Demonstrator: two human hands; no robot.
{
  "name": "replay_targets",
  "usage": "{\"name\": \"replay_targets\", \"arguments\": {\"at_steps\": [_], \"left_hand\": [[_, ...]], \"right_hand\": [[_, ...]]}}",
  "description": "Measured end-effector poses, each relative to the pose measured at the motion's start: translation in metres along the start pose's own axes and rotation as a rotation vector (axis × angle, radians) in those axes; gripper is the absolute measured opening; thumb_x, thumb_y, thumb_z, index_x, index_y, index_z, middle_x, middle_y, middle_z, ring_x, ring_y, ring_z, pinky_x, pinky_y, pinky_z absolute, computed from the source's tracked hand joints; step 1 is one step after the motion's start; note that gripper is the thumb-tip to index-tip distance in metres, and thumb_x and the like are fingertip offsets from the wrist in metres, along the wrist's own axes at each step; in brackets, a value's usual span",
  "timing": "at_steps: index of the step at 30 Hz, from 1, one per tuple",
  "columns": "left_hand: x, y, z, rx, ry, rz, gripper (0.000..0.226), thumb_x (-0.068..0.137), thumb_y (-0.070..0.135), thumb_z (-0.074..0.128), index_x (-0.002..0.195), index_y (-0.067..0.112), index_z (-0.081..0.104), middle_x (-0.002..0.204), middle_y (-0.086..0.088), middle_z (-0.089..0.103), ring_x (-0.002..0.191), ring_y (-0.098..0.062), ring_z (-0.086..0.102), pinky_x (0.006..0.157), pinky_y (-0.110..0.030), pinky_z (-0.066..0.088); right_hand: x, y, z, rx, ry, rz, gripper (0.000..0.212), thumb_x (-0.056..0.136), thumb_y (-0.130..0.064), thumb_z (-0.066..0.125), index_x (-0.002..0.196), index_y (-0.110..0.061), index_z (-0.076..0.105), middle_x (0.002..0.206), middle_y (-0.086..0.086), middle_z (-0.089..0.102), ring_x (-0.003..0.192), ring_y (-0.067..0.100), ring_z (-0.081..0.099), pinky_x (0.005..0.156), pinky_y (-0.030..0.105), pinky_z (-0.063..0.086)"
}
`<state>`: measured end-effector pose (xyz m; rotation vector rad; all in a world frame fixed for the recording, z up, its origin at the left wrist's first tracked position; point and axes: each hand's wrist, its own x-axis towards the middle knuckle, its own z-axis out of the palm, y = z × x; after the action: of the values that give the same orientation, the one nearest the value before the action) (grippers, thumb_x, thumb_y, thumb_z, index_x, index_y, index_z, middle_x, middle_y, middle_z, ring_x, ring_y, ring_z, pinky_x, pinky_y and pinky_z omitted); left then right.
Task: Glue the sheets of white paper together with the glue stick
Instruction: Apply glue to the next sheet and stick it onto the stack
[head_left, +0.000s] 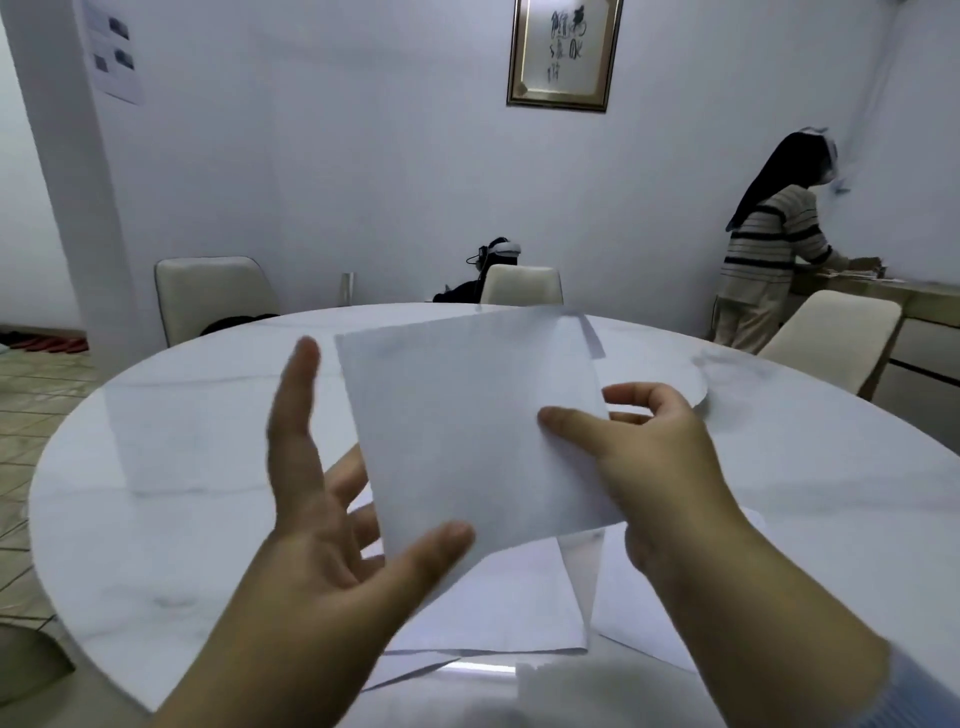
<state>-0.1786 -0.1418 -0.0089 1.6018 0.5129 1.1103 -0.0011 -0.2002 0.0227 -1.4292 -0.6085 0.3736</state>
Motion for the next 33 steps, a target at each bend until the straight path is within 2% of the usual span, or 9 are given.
{"name": "replay_targets", "arguments": {"at_steps": [3, 5, 7, 11, 17, 21, 24, 28, 33], "left_hand": [[0.002, -0.014, -0.012, 0.391, 0.008, 0.071, 0.088, 0.082, 0.000, 0.064, 0.116, 0.075, 0.033, 0.100, 0.017, 0.069, 0.073, -0.017, 0.069, 0.071, -0.020, 0.054], [0.012, -0.015, -0.027, 0.341, -0.009, -0.025, 0.060, 0.085, -0.002, 0.060, 0.100, 0.056, 0.063, 0.082, 0.013, 0.074, 0.058, -0.009, 0.061, 0.058, -0.015, 0.050], [0.022, -0.017, -0.043, 0.264, -0.019, -0.122, 0.040, 0.085, 0.000, 0.060, 0.086, 0.038, 0.073, 0.065, 0.000, 0.072, 0.045, -0.013, 0.053, 0.045, -0.015, 0.042], [0.040, -0.028, -0.066, 0.241, -0.011, -0.222, 0.018, 0.080, 0.007, 0.068, 0.076, 0.023, 0.075, 0.073, -0.012, 0.072, 0.053, -0.013, 0.058, 0.053, -0.018, 0.048], [0.042, -0.054, -0.078, 0.562, -0.094, -0.255, 0.019, 0.071, 0.015, 0.079, 0.073, 0.033, 0.072, 0.043, 0.004, 0.039, 0.042, -0.007, 0.037, 0.053, -0.025, 0.028], [0.039, -0.058, -0.081, 0.622, -0.151, -0.288, 0.026, 0.071, 0.011, 0.079, 0.068, 0.036, 0.071, 0.048, 0.009, 0.055, 0.041, -0.005, 0.047, 0.055, -0.021, 0.036], [0.042, -0.061, -0.085, 0.695, -0.203, -0.281, 0.028, 0.070, 0.014, 0.079, 0.070, 0.040, 0.069, 0.046, 0.009, 0.052, 0.041, -0.003, 0.043, 0.057, -0.024, 0.035], [0.043, -0.063, -0.087, 0.787, -0.266, -0.251, 0.031, 0.068, 0.019, 0.081, 0.075, 0.045, 0.066, 0.047, 0.010, 0.049, 0.042, -0.003, 0.041, 0.051, -0.018, 0.033], [0.040, -0.065, -0.086, 0.847, -0.268, -0.229, 0.032, 0.067, 0.025, 0.080, 0.080, 0.049, 0.063, 0.052, 0.017, 0.052, 0.045, -0.002, 0.045, 0.060, -0.025, 0.041]], "right_hand": [[-0.005, 0.003, 0.001, -0.012, -0.107, 0.071, 0.046, 0.069, -0.019, 0.081, 0.105, -0.026, 0.054, 0.097, 0.005, 0.069, 0.077, 0.021, 0.069, 0.057, 0.029, 0.049], [-0.008, 0.005, -0.003, 0.012, -0.229, 0.076, 0.054, 0.069, -0.014, 0.080, 0.109, -0.036, 0.052, 0.101, 0.009, 0.070, 0.080, 0.027, 0.072, 0.065, 0.036, 0.057], [-0.008, 0.009, -0.011, 0.040, -0.336, 0.065, 0.067, 0.067, -0.006, 0.081, 0.111, -0.047, 0.051, 0.102, 0.011, 0.072, 0.084, 0.031, 0.073, 0.075, 0.044, 0.059], [-0.005, 0.022, -0.017, 0.046, -0.482, 0.103, 0.042, 0.068, 0.001, 0.079, 0.097, -0.029, 0.073, 0.104, 0.013, 0.073, 0.091, 0.032, 0.072, 0.088, 0.045, 0.056], [0.002, 0.054, -0.011, -0.276, -0.387, 0.160, 0.027, 0.066, -0.009, 0.084, 0.084, -0.028, 0.078, 0.099, 0.002, 0.074, 0.085, 0.017, 0.073, 0.087, 0.034, 0.057], [0.003, 0.066, -0.012, -0.386, -0.324, 0.171, 0.024, 0.057, -0.018, 0.088, 0.078, -0.023, 0.077, 0.079, 0.000, 0.066, 0.066, 0.013, 0.068, 0.063, 0.022, 0.053], [0.004, 0.070, -0.011, -0.498, -0.339, 0.156, 0.030, 0.051, -0.026, 0.087, 0.078, -0.026, 0.077, 0.087, 0.009, 0.071, 0.074, 0.023, 0.071, 0.067, 0.033, 0.059], [0.003, 0.072, -0.012, -0.584, -0.373, 0.106, 0.025, 0.060, -0.026, 0.085, 0.083, -0.026, 0.075, 0.071, -0.006, 0.060, 0.060, 0.009, 0.059, 0.050, 0.013, 0.041], [0.001, 0.068, -0.013, -0.624, -0.373, 0.050, 0.023, 0.063, -0.025, 0.084, 0.085, -0.026, 0.075, 0.060, -0.010, 0.045, 0.051, 0.005, 0.047, 0.043, 0.008, 0.032]]}}
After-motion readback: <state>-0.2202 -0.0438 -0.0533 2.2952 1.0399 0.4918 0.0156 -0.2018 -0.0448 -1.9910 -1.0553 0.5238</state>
